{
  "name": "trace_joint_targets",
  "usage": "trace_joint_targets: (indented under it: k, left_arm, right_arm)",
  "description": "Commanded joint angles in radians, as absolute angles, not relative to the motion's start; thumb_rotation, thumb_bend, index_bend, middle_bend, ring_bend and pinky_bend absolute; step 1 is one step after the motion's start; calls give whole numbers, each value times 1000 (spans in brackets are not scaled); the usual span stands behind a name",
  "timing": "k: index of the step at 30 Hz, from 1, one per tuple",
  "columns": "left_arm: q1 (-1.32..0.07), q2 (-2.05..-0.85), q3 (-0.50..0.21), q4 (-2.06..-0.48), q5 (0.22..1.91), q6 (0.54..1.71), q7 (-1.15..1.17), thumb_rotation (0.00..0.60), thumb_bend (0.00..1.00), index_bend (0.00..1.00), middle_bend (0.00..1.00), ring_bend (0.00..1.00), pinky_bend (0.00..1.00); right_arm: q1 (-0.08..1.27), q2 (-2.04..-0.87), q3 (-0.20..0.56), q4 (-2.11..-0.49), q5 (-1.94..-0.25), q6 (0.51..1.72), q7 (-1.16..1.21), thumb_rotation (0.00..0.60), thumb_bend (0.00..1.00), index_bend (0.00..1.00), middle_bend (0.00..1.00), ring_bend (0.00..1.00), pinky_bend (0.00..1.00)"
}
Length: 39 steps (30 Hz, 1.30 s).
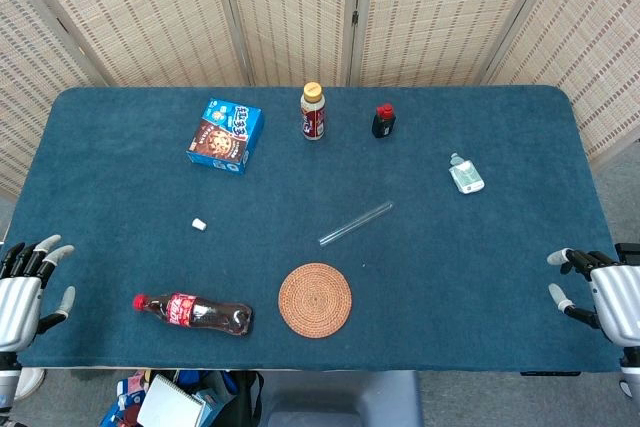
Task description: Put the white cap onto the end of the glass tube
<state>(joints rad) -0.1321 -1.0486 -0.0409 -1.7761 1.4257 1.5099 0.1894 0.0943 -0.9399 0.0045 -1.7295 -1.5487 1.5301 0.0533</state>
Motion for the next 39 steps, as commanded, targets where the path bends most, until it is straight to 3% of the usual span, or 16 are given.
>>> trace_joint_targets:
  k: [1, 11, 21, 23, 26, 29, 34, 36, 39]
  left_arm:
    - [-132, -1049, -42, -1774, 1426, 1505, 188, 600, 401, 224, 152, 138, 91]
    - [-127, -1050, -48, -1767, 1432, 1501, 175, 600, 402, 221, 152, 138, 91]
    - [-131, -1043, -57, -1767, 1433, 1488, 182, 600, 402, 219, 152, 138, 91]
    - [-134, -1043, -61, -1766, 1431, 1484, 184, 600, 402, 219, 152, 138, 91]
    - [-139, -1042, -65, -1766, 1431, 1478, 186, 600, 402, 219, 152, 138, 91]
    - [-142, -1039, -68, -1768, 1439, 1478, 188, 600, 402, 219, 152, 138, 91]
    - [-142, -1040, -68, -1768, 1448, 1481, 192, 600, 401, 219, 152, 138, 91]
    - [-142, -1037, -66, -1770, 1453, 1479, 192, 600, 401, 219, 152, 138, 91]
    - [-140, -1035, -67, -1770, 1449, 1480, 191, 600, 402, 219, 152, 138, 91]
  right_arm:
    - [93, -940, 6, -1733, -1549, 1527, 49, 600, 285, 412, 498, 449, 656]
    - [100, -930, 24, -1747, -1547, 1508, 35, 600, 286, 412, 498, 449, 656]
    - [192, -889, 70, -1771, -1528, 1382, 12, 600, 285, 412, 512, 470, 656]
    - [220, -885, 85, -1775, -1520, 1350, 6, 600, 286, 412, 532, 504, 679]
    - [269, -880, 109, -1775, -1512, 1295, 2, 600, 285, 412, 593, 594, 833]
    - [347, -885, 140, -1768, -1498, 1201, 6, 600, 285, 412, 719, 745, 971]
    - [439, -921, 168, -1738, -1465, 1079, 13, 600, 286, 412, 909, 967, 1000]
    - [526, -972, 188, -1691, -1431, 961, 4, 600, 285, 412, 971, 999, 1000]
    - [595, -1024, 203, -1644, -1398, 882, -15, 600, 285, 412, 1000, 1000, 1000]
